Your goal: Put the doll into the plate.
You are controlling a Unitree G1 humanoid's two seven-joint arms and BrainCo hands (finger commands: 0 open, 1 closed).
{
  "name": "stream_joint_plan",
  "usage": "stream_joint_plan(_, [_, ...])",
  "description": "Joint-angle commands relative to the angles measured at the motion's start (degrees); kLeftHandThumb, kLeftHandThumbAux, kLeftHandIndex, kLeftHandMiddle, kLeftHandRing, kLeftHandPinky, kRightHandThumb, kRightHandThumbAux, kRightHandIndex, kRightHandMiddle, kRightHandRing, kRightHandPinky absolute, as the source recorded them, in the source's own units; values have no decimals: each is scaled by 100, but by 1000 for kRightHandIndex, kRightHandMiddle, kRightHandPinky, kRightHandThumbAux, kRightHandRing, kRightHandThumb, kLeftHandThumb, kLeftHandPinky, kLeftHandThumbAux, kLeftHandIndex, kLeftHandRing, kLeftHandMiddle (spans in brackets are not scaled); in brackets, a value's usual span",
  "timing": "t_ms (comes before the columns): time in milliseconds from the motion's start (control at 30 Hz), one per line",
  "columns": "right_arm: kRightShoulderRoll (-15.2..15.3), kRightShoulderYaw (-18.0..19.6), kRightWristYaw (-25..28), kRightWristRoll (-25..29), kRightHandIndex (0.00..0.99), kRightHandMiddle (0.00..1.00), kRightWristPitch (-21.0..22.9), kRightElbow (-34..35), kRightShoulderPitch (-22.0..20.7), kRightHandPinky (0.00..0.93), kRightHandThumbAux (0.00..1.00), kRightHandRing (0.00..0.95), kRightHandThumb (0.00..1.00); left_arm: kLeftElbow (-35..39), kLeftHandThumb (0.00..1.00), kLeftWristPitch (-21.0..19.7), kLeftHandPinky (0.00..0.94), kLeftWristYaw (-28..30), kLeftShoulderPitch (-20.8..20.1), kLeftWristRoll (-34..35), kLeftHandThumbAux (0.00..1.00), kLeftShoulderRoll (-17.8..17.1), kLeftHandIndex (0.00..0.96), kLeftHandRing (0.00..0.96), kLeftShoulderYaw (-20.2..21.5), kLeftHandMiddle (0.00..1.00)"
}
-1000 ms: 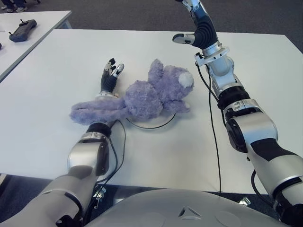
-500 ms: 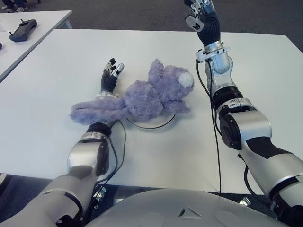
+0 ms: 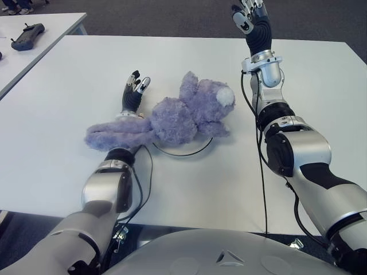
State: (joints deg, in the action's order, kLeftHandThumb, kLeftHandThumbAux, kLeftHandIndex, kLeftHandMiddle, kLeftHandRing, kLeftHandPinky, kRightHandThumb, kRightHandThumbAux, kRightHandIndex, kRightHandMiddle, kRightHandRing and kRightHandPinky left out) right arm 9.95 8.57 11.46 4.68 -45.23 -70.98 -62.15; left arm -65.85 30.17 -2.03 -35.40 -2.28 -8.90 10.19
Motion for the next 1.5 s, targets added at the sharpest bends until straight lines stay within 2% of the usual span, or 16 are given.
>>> stream_joint_plan(33, [51,327,82,181,0,1,514,-366,-63,0,501,0,0,-1099,0,-446,0,-19,1420,-164,378,741,0,0,-154,0])
stream_joint_plan(300, [154,607,112,206,3,10,927,-491,10,0,548,0,0,-1100,0,-404,0,25,1428,-143,377,729,0,0,-130,0])
stream_joint_plan(700, [64,1102,-58,337,20,21,1625,-593,112,0,593,0,0,-1099,0,-410,0,52,1438,-144,384,704,0,0,-133,0])
stream_joint_plan(1033, [-37,1362,-198,275,27,25,2010,-637,327,0,615,0,0,-1096,0,-377,0,-5,1458,-181,383,686,0,0,-162,0])
stream_joint_plan(1500, [-323,1494,-456,153,16,19,2164,-655,647,0,613,0,0,-1106,0,-338,0,21,1486,-160,378,659,0,0,-126,4])
